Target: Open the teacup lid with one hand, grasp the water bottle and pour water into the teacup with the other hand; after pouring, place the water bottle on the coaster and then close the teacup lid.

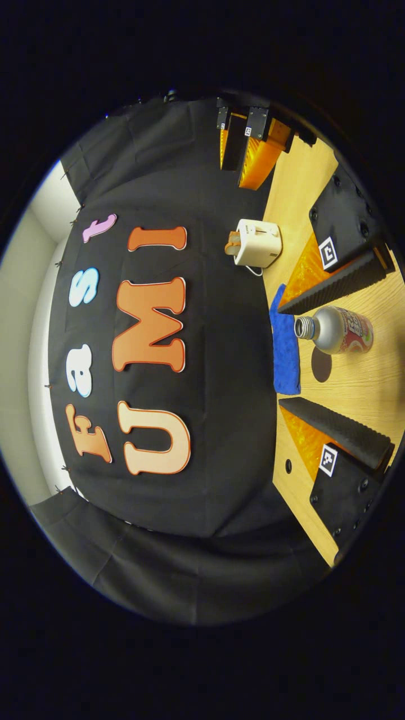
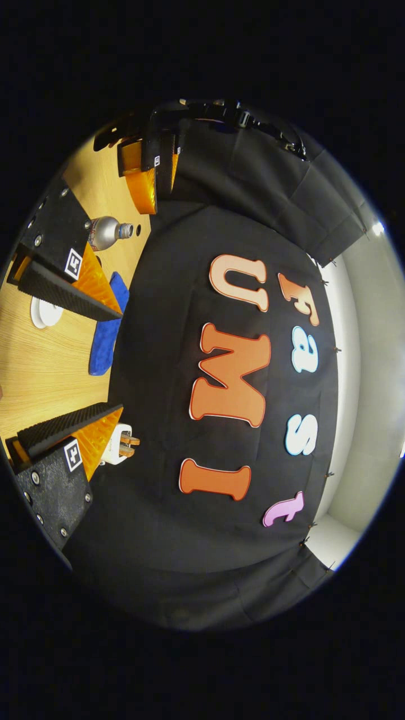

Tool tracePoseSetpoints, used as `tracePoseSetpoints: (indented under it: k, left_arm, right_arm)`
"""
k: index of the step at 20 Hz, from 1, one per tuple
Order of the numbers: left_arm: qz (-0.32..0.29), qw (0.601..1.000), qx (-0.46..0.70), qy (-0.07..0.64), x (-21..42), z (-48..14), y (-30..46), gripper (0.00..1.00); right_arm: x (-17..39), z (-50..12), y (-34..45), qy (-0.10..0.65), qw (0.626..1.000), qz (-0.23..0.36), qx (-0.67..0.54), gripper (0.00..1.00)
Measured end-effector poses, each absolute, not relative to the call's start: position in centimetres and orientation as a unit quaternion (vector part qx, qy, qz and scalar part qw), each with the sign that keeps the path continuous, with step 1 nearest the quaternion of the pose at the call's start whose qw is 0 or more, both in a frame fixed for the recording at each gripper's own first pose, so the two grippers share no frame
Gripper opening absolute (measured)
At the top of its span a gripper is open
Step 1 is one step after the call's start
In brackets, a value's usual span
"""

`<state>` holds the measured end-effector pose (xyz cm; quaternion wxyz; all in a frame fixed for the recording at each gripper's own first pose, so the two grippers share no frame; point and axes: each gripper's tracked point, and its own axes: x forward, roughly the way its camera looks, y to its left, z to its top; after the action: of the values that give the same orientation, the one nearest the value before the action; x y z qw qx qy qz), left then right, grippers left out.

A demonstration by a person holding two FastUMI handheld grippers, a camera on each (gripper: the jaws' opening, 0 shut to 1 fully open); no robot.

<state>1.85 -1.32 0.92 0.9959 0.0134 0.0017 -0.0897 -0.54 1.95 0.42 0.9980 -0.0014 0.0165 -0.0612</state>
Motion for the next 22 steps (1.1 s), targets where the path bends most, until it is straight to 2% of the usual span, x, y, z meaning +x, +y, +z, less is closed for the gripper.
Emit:
tracePoseSetpoints:
  k: [1,2,3,8,9,11,13,14,19,22]
  left_arm:
    - [-0.084,0.996,0.021,-0.001,1.5,0.7,-1.3,0.94]
    - [-0.08,0.997,0.021,-0.005,1.3,0.6,-1.4,1.0]
    - [-0.075,0.997,0.017,-0.005,1.0,0.5,-1.6,0.97]
    - [-0.031,0.999,-0.008,-0.004,0.4,-0.3,-1.1,1.0]
    - [-0.027,1.0,0.002,0.002,0.3,-0.8,-1.3,0.94]
    - [-0.03,1.0,0.005,0.004,0.0,-1.1,-1.8,0.97]
    - [-0.03,0.999,0.012,0.005,0.2,-1.1,-2.0,0.94]
    - [-0.03,0.999,0.012,0.009,0.4,-1.5,-2.0,1.0]
    - [-0.029,0.999,0.018,0.031,1.2,-3.0,-1.9,0.97]
    - [-0.03,0.999,0.021,0.04,1.5,-3.8,-1.9,0.97]
  right_arm:
    - [-0.4,0.1,2.7,0.017,0.999,-0.051,0.003,0.87]
    - [-0.3,-0.4,3.3,0.021,0.999,-0.039,0.007,0.87]
    - [-0.2,-1.2,3.9,0.028,0.999,-0.028,0.01,0.88]
    - [1.2,-6.2,6.3,0.069,0.997,0.045,0.006,0.87]
    - [1.7,-7.1,6.3,0.079,0.995,0.052,0.008,0.81]
    - [2.3,-9.1,7.1,0.104,0.992,0.072,0.022,0.75]
    - [2.9,-10.3,8.0,0.116,0.989,0.09,0.033,0.7]
    - [3.3,-11.1,8.4,0.123,0.987,0.099,0.034,0.67]
    - [4.4,-14.0,10.0,0.154,0.98,0.119,0.033,0.54]
    - [4.5,-15.2,10.7,0.168,0.977,0.131,0.026,0.54]
